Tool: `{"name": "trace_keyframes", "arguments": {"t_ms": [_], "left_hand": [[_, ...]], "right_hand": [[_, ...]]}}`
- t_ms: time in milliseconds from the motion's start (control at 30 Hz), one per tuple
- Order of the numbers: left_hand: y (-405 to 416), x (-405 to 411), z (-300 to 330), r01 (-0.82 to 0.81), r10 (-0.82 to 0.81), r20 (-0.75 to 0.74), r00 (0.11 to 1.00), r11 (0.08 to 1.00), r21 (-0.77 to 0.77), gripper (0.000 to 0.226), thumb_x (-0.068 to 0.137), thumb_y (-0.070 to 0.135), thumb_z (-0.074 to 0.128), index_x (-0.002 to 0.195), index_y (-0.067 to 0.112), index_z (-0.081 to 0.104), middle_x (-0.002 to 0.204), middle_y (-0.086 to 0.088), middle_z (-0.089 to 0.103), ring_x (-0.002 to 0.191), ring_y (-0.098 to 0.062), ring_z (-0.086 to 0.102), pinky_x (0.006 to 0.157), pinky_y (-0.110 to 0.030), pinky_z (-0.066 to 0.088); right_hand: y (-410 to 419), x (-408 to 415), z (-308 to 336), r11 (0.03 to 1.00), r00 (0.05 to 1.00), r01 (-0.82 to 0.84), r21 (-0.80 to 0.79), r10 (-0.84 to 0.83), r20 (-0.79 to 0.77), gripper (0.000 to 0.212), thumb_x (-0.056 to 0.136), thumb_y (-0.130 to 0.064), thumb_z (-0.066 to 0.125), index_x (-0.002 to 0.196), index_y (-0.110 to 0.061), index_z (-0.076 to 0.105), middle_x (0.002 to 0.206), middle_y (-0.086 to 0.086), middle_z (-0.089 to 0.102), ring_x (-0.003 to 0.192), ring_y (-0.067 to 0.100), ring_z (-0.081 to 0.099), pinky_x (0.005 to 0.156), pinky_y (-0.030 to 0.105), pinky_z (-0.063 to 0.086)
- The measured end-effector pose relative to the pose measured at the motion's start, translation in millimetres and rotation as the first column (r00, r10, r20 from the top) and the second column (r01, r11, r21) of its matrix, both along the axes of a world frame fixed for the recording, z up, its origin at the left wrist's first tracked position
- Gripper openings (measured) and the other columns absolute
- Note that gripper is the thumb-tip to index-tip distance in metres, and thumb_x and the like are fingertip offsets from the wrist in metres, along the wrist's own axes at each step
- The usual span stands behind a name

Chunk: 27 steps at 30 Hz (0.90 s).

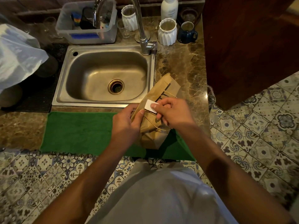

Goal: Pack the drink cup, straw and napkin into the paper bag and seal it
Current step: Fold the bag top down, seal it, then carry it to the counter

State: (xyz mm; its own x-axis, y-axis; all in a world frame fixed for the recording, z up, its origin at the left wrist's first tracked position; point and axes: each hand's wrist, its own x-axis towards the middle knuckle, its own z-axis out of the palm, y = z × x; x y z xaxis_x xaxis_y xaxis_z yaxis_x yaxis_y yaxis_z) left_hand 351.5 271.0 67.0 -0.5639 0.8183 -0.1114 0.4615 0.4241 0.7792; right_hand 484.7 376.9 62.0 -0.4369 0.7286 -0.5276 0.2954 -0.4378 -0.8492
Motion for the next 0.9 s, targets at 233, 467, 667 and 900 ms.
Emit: {"name": "trace_keyframes", "arguments": {"t_ms": [233, 467, 667, 900], "left_hand": [[-1.7, 2.1, 0.9, 0.030, -0.031, 0.092, 0.995, 1.000, 0.006, 0.022, 0.095, 0.032, 0.063, 0.112, 0.021, 0.071, 0.090, 0.007, 0.073, 0.083, -0.011, 0.070, 0.072, -0.040, 0.060], [-5.1, -3.2, 0.5, 0.060, -0.070, 0.377, 0.924, 0.997, 0.040, 0.018, 0.099, 0.020, 0.061, 0.115, 0.016, 0.068, 0.093, 0.000, 0.075, 0.085, -0.017, 0.073, 0.073, -0.043, 0.061], [5.0, 1.7, 5.1, -0.033, 0.029, 0.323, 0.946, 0.999, 0.006, 0.021, 0.085, 0.035, 0.077, 0.101, 0.021, 0.074, 0.081, 0.004, 0.078, 0.076, -0.012, 0.075, 0.070, -0.040, 0.063], [13.6, -8.0, 6.2, 0.012, -0.021, 0.310, 0.951, 0.999, 0.029, 0.003, 0.092, 0.027, 0.071, 0.092, 0.027, 0.074, 0.080, 0.003, 0.078, 0.076, -0.016, 0.074, 0.073, -0.047, 0.062]], "right_hand": [[-11.2, -7.4, -5.5, 0.996, 0.996, 0.088, 0.035, -0.088, 0.008, 0.024, 0.086, -0.030, 0.080, 0.076, -0.011, 0.069, 0.055, 0.003, 0.068, 0.035, 0.013, 0.046, 0.040, 0.023, 0.038], [-16.0, -8.3, -7.9, 0.950, 0.961, -0.086, 0.302, -0.001, 0.276, 0.039, 0.089, -0.051, 0.070, 0.067, -0.018, 0.066, 0.052, -0.003, 0.069, 0.051, 0.012, 0.064, 0.070, 0.040, 0.060], [-14.3, -7.6, -7.6, 0.931, 0.948, -0.142, 0.336, 0.030, 0.318, 0.038, 0.091, -0.051, 0.066, 0.067, -0.023, 0.068, 0.054, -0.004, 0.069, 0.053, 0.015, 0.067, 0.070, 0.044, 0.061], [0.9, 7.6, 2.3, 0.903, 0.916, -0.277, 0.329, 0.145, 0.374, 0.039, 0.091, -0.055, 0.065, 0.071, -0.022, 0.074, 0.057, -0.002, 0.071, 0.060, 0.015, 0.069, 0.070, 0.045, 0.060]]}}
